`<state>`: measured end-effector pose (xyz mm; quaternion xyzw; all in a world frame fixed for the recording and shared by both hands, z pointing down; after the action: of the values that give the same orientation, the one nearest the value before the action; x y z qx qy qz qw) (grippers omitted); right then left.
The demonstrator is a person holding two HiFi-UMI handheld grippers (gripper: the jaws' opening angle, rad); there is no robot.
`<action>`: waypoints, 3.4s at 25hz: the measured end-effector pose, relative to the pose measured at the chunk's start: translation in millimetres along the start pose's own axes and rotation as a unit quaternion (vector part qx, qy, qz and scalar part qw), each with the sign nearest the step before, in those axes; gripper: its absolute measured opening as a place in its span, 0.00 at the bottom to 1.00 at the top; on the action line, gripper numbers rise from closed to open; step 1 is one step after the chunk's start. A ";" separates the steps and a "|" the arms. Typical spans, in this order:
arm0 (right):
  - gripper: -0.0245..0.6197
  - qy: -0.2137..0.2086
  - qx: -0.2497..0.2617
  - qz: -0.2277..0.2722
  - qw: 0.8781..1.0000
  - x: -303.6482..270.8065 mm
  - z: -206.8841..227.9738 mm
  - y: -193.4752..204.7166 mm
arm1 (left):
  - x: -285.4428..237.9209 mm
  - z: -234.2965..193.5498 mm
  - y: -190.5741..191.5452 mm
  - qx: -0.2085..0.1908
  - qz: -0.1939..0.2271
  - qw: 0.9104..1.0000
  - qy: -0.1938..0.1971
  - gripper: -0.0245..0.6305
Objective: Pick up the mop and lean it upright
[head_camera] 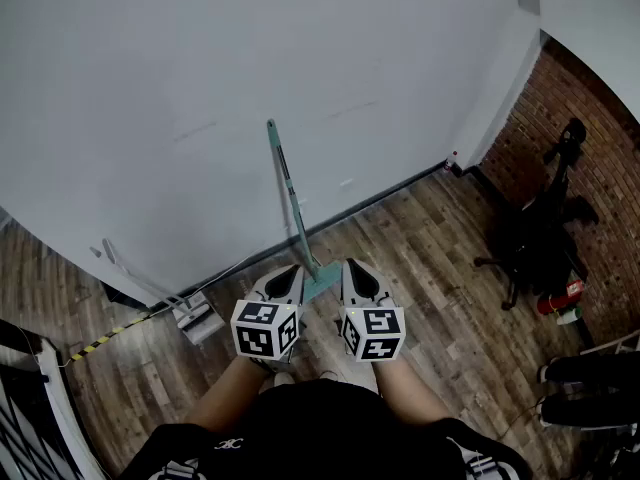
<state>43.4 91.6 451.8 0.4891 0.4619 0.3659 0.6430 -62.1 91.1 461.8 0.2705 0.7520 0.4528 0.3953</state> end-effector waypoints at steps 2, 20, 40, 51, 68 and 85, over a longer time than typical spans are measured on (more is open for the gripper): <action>0.06 -0.003 0.002 -0.004 1.000 -0.6 -1.1 1.5 | -0.7 -0.1 -1.0 0.000 0.001 1.000 -0.001 0.03; 0.06 0.012 -0.002 0.004 1.000 -16.3 -38.3 -2.1 | 7.4 -37.8 -4.4 -0.002 -0.004 1.000 0.016 0.03; 0.06 0.049 -0.005 -0.009 0.999 -26.6 -81.3 15.8 | 25.4 -84.6 13.8 0.003 -0.025 0.999 0.045 0.03; 0.06 0.007 -0.011 -0.027 1.000 -93.0 -60.2 19.3 | -25.5 -107.1 5.8 -0.004 -0.039 0.999 0.021 0.03; 0.06 -0.042 -0.007 -0.016 0.999 -211.5 34.1 -29.2 | -149.5 -134.6 -42.8 0.017 -0.047 0.997 -0.053 0.03; 0.06 -0.112 0.009 -0.034 0.993 -267.8 108.2 -39.0 | -236.2 -138.6 -74.1 0.039 -0.036 0.986 -0.156 0.03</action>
<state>65.3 -196.8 487.5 0.5171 0.4062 0.2825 0.6984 -54.3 -187.1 516.5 0.3261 0.7078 0.3608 0.5124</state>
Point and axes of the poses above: the fingertips, and each gripper's own axes: x backward along the fingers, z to its right, y out of its underside, the point moved 1 cm from there along x, backward along the fingers
